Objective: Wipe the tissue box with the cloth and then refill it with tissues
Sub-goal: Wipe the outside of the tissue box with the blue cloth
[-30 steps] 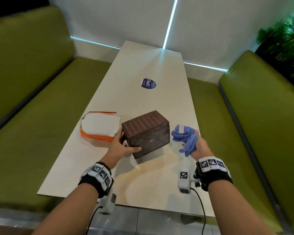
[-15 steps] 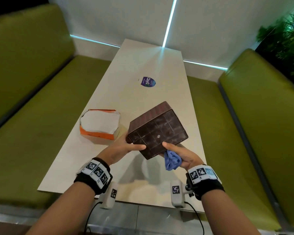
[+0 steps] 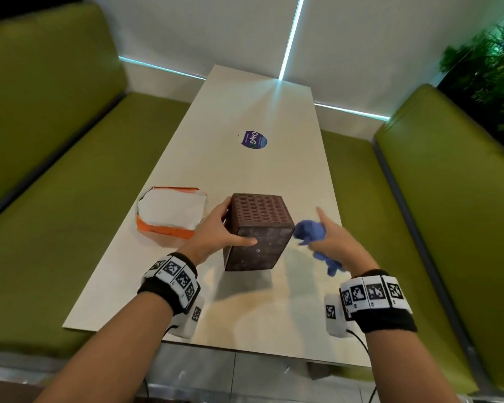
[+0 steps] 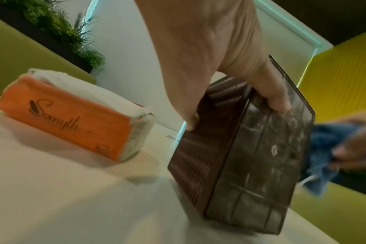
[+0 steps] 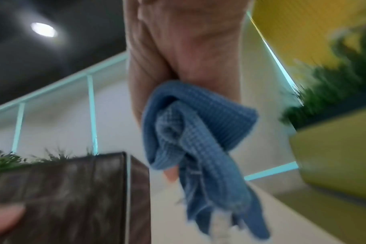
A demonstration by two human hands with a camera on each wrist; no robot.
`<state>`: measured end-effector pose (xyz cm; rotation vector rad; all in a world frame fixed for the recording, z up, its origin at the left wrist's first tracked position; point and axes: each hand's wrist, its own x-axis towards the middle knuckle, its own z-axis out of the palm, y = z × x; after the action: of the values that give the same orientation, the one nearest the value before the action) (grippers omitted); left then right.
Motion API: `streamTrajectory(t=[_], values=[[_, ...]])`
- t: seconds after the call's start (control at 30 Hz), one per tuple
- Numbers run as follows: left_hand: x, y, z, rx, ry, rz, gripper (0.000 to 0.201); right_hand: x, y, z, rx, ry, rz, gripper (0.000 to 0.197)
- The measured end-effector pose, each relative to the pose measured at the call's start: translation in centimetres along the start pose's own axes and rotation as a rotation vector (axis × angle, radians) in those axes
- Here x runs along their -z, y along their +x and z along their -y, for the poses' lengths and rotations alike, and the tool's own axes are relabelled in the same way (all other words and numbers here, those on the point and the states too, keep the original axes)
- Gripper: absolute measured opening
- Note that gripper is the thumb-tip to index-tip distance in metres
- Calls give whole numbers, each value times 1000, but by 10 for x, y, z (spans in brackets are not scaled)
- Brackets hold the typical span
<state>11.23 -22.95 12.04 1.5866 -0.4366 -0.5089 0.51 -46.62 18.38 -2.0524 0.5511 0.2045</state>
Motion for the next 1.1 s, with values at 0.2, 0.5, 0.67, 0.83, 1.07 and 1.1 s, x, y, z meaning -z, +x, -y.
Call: streamTrajectory(t=[0.2,0.5,0.67,0.83,1.07,1.1], values=[[-15,3,10,-62,19,-68,84,-45,28,55,465,-160,-444,23],[-16,3,15,-56,27,-85,94,-94,48,67,360,-811,-237,49],[-15,7,19,-44,121,-96,97,-56,62,52,247,-686,-328,34],[-16,6,26,7,130,-149,63,-122,30,69,408,-875,-278,57],[-15,-1,12,-28,188,-138,101,-67,43,53,277,-622,-296,46],[-15,0,13,-31,196,-137,99,-66,40,54,246,-601,-333,45]])
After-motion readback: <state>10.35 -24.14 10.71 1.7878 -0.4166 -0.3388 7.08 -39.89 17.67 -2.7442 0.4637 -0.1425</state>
